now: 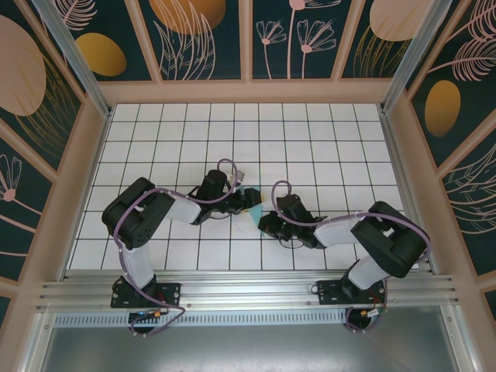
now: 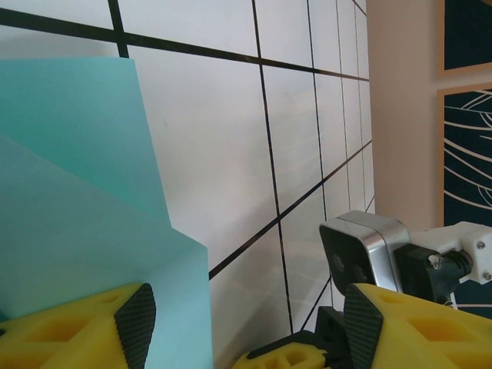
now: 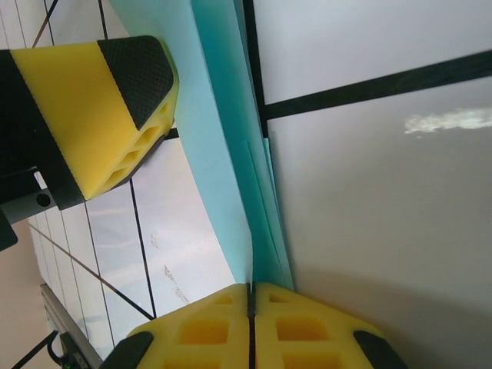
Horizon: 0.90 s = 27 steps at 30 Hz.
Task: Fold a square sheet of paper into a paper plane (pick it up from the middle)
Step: Fold the wing for the fifth time at the center of the table.
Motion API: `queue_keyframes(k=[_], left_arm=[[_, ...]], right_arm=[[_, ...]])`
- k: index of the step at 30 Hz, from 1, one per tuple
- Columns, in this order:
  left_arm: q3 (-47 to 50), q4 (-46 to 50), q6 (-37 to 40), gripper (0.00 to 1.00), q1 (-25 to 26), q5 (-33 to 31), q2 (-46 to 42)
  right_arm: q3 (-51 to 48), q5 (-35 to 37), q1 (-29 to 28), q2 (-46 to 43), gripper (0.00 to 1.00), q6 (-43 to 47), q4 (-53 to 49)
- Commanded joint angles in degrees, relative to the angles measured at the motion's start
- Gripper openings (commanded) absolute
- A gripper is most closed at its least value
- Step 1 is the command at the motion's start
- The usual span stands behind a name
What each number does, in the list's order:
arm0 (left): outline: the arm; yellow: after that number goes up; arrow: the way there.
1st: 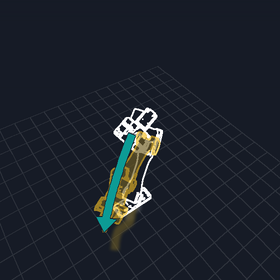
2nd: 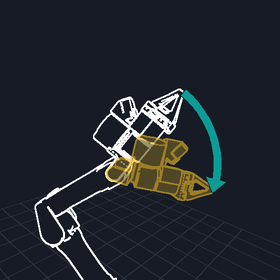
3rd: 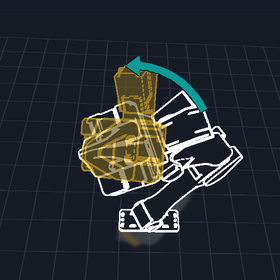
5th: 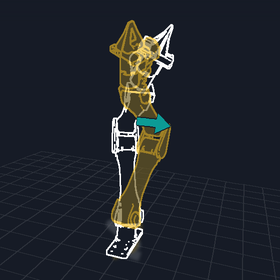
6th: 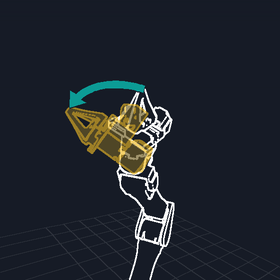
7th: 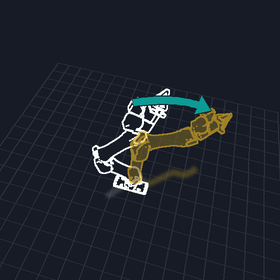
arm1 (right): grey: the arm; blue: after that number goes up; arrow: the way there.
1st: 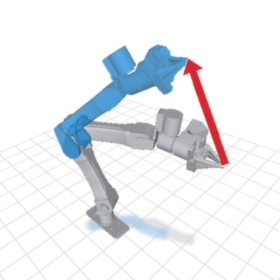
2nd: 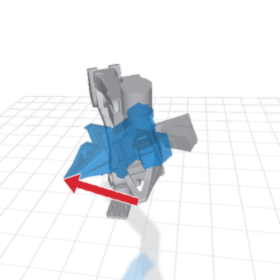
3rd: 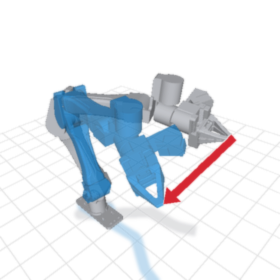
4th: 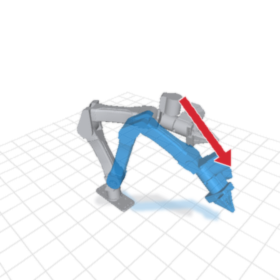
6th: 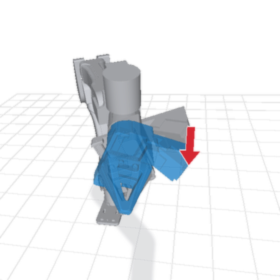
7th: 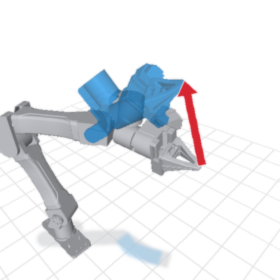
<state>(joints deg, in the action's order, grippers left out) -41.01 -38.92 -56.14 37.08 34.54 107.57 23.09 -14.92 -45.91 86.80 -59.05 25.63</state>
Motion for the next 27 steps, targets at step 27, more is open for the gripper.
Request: queue_keyframes(k=[27], left_arm=[[-1.2,6.0,3.6,0.69,0.3,-4.3,3.5]], right_arm=[[0.1,4.2,-2.0,-5.0,0.17,0.8,-13.8]])
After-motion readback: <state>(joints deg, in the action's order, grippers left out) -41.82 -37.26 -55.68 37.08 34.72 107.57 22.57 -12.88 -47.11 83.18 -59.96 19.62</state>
